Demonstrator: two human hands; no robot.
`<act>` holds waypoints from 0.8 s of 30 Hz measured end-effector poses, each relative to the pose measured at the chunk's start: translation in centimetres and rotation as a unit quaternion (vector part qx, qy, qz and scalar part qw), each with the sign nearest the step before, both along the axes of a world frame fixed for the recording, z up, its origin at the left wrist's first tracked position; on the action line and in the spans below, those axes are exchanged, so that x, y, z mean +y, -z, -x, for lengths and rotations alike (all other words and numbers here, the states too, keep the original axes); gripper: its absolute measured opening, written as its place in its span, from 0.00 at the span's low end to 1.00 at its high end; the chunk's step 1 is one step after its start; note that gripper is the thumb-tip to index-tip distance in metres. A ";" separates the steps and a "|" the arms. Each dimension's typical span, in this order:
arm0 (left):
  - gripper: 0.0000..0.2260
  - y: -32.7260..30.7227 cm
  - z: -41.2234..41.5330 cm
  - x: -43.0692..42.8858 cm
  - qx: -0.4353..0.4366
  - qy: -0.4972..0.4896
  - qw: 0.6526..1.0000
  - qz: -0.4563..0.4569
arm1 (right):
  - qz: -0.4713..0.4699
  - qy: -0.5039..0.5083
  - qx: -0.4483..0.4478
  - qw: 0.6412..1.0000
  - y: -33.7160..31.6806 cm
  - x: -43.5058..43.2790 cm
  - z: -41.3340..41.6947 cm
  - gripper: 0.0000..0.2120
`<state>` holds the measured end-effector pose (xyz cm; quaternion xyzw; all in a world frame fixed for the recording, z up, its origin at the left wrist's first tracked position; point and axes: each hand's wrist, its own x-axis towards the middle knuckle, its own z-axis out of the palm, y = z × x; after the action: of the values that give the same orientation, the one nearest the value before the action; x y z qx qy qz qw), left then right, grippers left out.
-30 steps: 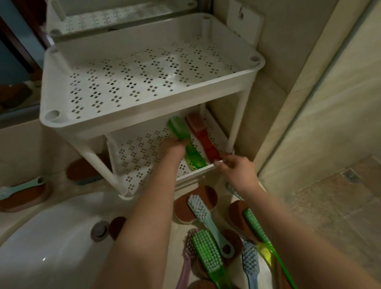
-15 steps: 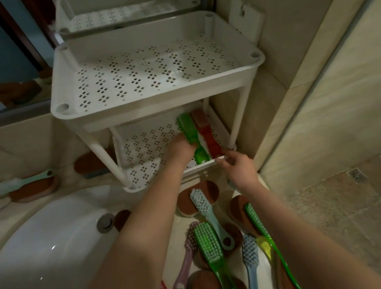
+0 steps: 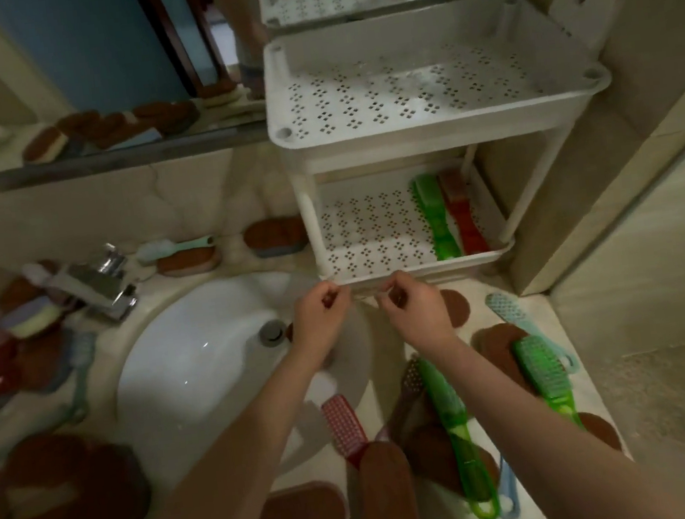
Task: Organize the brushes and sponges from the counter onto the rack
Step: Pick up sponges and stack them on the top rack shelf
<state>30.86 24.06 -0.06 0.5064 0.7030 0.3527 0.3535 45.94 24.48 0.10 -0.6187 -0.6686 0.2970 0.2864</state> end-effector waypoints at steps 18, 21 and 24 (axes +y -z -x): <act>0.25 4.2 18.4 4.9 0.161 0.062 0.980 0.096 | 0.312 -0.077 -0.268 0.908 13.2 3.3 17.0 0.41; 0.27 3.7 18.2 7.7 0.193 0.098 0.974 0.061 | 0.325 -0.062 -0.286 0.899 14.3 3.5 18.0 0.45; 0.27 3.7 17.8 10.2 0.226 0.117 0.967 0.022 | 0.303 -0.038 -0.298 0.905 15.3 4.0 18.8 0.41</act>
<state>13.11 34.27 -3.79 0.6439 0.7080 0.1692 0.2355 27.12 28.43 -15.16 -0.7096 -0.6236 0.2974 -0.1385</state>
